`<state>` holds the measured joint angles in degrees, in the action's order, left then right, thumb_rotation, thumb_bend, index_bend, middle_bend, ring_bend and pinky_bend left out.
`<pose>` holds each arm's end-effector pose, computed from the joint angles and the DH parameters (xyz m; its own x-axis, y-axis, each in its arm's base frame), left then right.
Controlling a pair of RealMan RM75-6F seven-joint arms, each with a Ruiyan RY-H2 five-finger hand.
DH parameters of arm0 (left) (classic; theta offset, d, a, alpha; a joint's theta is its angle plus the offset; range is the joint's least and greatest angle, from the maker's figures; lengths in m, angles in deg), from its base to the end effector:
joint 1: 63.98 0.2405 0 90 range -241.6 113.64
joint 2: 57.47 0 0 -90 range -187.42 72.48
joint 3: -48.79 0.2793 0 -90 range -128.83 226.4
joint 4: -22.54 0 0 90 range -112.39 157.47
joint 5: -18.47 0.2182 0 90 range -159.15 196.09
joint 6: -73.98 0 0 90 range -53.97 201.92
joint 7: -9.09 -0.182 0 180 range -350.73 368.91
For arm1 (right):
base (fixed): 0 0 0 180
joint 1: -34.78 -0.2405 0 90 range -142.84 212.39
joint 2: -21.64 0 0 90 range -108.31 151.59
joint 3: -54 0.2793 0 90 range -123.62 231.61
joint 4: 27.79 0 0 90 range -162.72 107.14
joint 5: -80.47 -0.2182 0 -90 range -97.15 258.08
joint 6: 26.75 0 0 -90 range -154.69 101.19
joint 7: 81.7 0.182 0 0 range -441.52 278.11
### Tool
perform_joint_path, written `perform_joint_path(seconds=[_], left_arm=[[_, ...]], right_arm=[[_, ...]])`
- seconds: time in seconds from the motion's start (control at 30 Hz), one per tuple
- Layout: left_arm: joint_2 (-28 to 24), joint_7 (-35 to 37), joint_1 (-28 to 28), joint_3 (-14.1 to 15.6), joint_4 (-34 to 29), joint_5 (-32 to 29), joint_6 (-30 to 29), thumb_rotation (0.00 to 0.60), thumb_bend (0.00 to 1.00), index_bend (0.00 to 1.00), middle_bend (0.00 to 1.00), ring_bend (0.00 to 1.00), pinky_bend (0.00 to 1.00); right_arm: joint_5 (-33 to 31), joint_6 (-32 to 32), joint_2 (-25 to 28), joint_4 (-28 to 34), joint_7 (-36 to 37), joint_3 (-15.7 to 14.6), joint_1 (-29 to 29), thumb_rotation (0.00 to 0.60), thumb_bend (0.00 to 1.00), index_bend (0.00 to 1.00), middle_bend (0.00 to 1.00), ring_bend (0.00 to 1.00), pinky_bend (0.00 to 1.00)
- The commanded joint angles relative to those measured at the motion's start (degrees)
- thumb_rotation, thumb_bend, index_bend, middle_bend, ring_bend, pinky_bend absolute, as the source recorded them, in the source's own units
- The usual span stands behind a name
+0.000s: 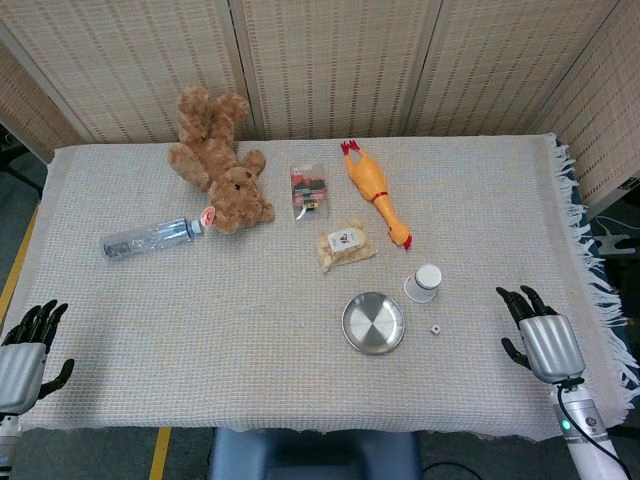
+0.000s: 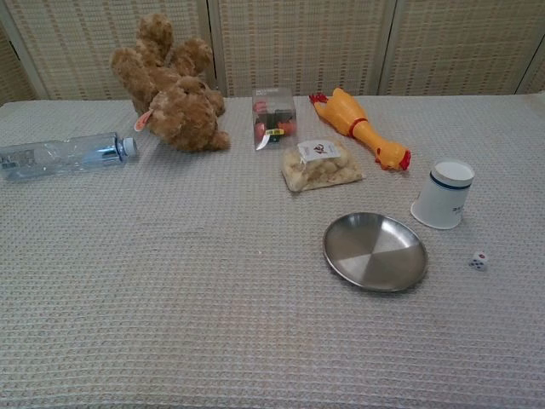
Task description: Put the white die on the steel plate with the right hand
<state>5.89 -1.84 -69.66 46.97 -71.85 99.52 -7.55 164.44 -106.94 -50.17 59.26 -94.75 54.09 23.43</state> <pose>-0.3456 0.2208 0.1547 0.5339 0.0887 0.8409 0.8412 0.0456 -0.5389 -0.3302 -0.2486 0.1023 0.5658 -0.0775 0.8209 -0.8237 -0.0995 0.5583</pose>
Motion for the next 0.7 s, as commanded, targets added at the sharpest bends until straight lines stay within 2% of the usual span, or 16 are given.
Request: perform_joint_path(seconds=[0.03, 0.23, 0.3, 0.47, 0.57, 0.7], left_arm=[[0.09, -0.18, -0.03, 0.0, 0.1, -0.21, 0.17, 0.6, 0.35, 0.0, 0.02, 0.02, 0.21], [-0.23, 0.03, 0.12, -0.07, -0.63, -0.65, 0.17, 0.6, 0.35, 0.0, 0.02, 0.02, 0.21], [-0.25, 0.16, 0.02, -0.12, -0.42, -0.77, 0.4, 0.6, 0.35, 0.0, 0.02, 0.02, 0.21], [-0.75, 0.21, 0.32, 0.18, -0.84, -0.59, 0.19, 0.6, 0.35, 0.0, 0.02, 0.02, 0.21], [-0.97, 0.09, 0.59, 0.07, -1.26, -0.1, -0.79, 0.6, 0.35, 0.0, 0.02, 0.02, 0.21], [-0.77, -0.51, 0.72, -0.02, -1.61, -0.09, -1.21, 0.6, 0.35, 0.0, 0.02, 0.02, 0.21]], right_arm=[[0.41, 0.75, -0.21, -0.77, 0.09, 0.04, -0.28, 0.6, 0.18, 0.11, 0.21, 0.11, 0.49], [0.45, 3.62, 0.24, -0.76, 0.59, -0.35, -1.02, 0.6, 0.18, 0.16, 0.22, 0.12, 0.51], [1.87, 3.36, -0.44, -1.8, 1.61, -0.27, -1.42, 0.6, 0.18, 0.22, 0.31, 0.21, 0.56], [6.92, 0.77, -4.15, -7.7, 5.51, -0.7, -1.93, 0.6, 0.18, 0.31, 0.72, 0.6, 0.86], [8.79, 0.99, -5.45, -10.33, 7.08, -1.25, -2.62, 0.6, 0.18, 0.36, 0.82, 0.69, 0.96], [10.28, 4.78, -6.68, -12.89, 8.65, -1.83, -5.18, 0.6, 0.18, 0.37, 0.87, 0.74, 1.0]])
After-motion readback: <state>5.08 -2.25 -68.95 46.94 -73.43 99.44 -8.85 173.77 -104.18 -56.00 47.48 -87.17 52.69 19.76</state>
